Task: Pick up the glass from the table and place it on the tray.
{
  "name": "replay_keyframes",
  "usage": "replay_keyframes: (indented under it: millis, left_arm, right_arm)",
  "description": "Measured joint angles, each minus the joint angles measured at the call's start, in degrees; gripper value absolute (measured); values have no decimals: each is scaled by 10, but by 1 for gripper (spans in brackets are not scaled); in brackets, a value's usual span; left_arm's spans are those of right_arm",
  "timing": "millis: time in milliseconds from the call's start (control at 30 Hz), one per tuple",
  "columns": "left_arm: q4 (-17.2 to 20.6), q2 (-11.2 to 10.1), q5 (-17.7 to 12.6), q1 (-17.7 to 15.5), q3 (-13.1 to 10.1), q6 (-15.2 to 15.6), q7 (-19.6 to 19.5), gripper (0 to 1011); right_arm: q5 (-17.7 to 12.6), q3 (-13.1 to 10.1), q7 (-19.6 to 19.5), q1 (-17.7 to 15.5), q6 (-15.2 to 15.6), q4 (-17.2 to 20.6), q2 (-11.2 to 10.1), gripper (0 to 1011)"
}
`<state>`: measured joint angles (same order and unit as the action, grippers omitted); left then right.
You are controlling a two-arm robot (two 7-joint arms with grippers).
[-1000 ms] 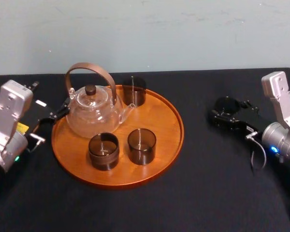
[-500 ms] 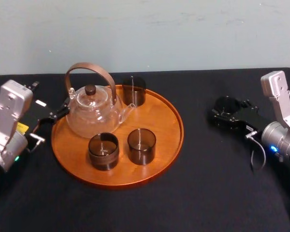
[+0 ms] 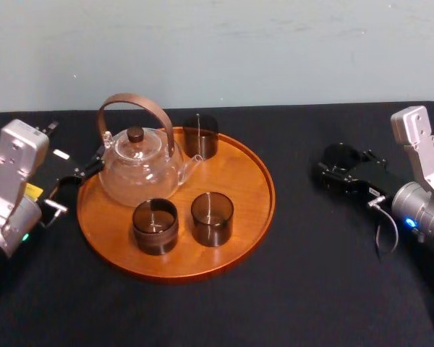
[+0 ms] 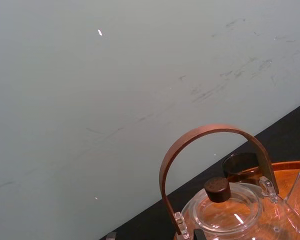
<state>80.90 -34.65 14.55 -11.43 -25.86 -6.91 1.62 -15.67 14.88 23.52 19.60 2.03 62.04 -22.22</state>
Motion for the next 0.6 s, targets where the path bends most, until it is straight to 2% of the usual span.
replay_keyframes:
  millis: [600]
  left_arm:
    - [0,0,0,0,0,0,0,1001]
  right_arm:
    - [-1,0,0,-1,0,1,0,905]
